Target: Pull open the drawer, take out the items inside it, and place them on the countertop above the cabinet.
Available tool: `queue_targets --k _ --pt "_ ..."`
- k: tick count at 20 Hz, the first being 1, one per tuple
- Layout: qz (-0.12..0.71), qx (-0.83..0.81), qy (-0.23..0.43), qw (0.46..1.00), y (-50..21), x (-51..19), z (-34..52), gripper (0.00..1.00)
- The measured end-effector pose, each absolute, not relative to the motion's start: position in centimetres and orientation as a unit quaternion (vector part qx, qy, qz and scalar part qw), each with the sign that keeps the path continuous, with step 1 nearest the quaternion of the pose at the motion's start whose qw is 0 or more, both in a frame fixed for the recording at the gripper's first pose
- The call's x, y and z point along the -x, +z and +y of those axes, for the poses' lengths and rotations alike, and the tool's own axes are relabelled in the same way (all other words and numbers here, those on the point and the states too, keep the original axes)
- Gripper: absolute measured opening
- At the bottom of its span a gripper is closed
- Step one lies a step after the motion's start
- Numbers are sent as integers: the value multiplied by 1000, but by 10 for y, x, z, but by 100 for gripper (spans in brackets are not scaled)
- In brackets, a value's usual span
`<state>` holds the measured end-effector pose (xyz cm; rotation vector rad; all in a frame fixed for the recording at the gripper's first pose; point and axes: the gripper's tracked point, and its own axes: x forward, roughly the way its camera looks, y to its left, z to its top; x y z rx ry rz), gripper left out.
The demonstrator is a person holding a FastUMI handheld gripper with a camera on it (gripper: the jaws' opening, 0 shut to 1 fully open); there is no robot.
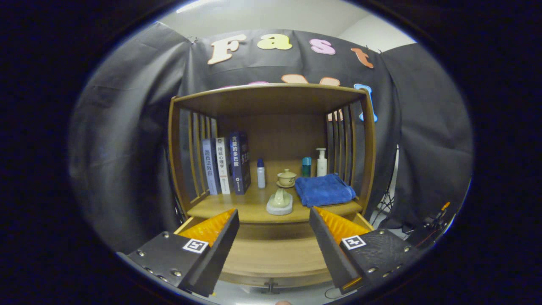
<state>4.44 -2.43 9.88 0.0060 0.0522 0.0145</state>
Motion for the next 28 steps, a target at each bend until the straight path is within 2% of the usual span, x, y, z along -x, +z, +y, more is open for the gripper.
queue_targets --k 5,8,17,20,23,28 --pt "-17 -8 9 1000 67 -4 -20 99" --pt "-25 -1 -15 1000 37 9 -32 99" --pt "78 0 -16 997 -79 -9 -39 99" --pt "91 -8 -15 996 -90 -20 -35 99" --pt "54 -10 -15 998 -85 -30 -37 99" --pt "61 -47 -4 997 -86 -64 -36 98"
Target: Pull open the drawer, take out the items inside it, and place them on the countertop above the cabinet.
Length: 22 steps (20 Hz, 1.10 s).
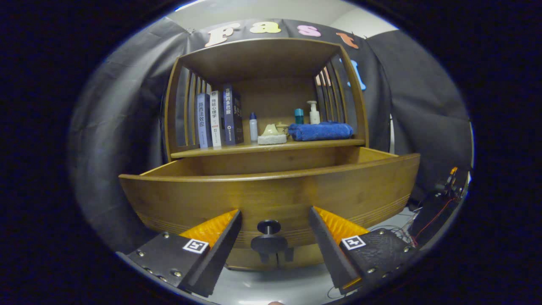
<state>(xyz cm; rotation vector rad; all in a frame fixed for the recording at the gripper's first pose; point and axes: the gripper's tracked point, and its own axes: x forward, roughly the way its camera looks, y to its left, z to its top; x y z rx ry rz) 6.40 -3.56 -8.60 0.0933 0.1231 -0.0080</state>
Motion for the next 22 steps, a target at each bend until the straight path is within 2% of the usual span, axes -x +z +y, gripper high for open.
queue_targets --k 10,22 --pt "3 -29 -7 1000 -80 -148 -31 98" --pt "-24 20 -8 999 -86 -191 -24 99"
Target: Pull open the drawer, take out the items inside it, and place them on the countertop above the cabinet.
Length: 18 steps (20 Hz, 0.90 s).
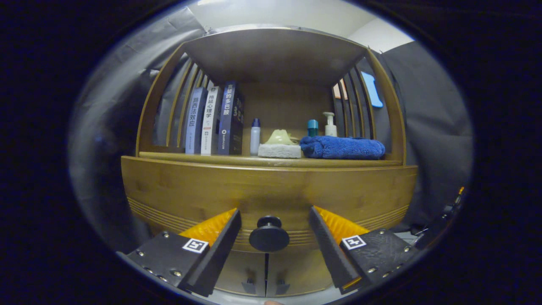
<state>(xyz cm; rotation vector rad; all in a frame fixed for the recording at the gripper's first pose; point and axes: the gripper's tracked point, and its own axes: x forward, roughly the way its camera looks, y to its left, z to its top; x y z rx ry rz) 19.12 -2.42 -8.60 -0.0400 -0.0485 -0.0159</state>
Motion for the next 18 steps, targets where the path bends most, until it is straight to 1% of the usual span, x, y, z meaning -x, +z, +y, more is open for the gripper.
queue_targets --k 4,11,13,15,16,18 --pt "-46 12 -6 999 -87 -197 -19 99" --pt "-31 18 -10 999 -87 -218 -13 99" --pt "-7 5 -14 1000 -93 -215 -13 99" --pt "-6 3 -12 1000 -93 -213 -12 99" --pt "11 5 -5 1000 -102 -212 -11 99" --pt "73 2 11 997 -125 -203 -8 99"
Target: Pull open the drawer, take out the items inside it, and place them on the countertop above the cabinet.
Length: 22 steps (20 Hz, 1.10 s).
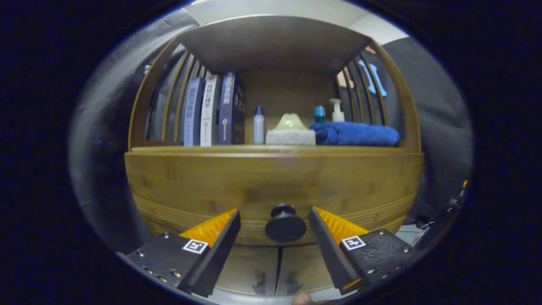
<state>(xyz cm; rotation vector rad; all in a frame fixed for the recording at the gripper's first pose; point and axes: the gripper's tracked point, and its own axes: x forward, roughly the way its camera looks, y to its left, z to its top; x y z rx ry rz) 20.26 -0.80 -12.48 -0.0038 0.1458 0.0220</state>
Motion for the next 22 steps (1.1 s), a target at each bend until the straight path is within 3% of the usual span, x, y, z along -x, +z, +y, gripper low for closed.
queue_targets --k 6,22 --pt "135 -11 -15 991 -148 -145 -28 99" --pt "131 -13 53 990 6 44 -35 99"
